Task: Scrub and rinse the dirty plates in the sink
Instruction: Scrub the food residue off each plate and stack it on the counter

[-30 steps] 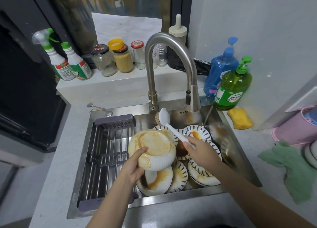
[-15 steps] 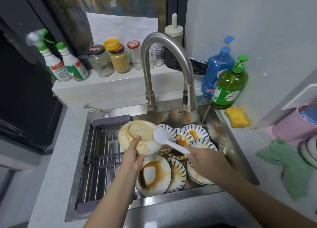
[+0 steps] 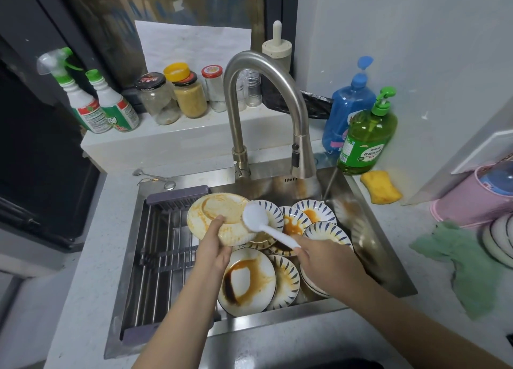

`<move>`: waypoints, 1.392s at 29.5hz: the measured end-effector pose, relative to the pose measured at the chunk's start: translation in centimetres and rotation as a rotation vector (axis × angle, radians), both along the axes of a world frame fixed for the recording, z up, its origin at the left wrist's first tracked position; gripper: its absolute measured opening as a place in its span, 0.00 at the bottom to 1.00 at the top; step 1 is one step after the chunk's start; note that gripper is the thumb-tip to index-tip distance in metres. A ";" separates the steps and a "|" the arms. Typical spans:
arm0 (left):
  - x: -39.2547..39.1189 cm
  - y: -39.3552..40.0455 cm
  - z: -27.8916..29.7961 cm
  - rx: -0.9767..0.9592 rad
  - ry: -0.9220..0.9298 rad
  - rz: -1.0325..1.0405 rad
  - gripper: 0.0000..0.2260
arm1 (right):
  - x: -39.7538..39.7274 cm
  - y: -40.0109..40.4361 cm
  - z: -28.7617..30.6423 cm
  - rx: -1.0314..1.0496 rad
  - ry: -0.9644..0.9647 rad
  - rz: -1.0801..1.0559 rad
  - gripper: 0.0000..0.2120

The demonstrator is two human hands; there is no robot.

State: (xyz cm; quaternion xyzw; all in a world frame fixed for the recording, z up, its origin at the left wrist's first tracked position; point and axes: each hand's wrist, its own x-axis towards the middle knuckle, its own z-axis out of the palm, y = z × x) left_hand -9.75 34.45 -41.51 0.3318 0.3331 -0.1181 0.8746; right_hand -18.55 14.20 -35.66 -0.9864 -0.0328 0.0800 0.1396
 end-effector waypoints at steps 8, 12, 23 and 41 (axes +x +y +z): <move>0.1 0.9 -0.1 -0.044 0.021 -0.033 0.14 | -0.4 -1.5 0.0 0.018 0.015 -0.025 0.16; 0.5 0.6 -0.1 -0.004 0.050 -0.052 0.08 | -1.8 0.2 0.6 0.072 0.011 0.088 0.19; 0.8 0.0 -0.7 0.009 0.094 0.037 0.21 | -0.9 -0.7 -0.7 -0.044 -0.006 -0.041 0.21; 0.7 -0.6 0.0 0.017 0.097 0.036 0.19 | -0.8 -1.1 0.1 -0.062 -0.050 0.001 0.20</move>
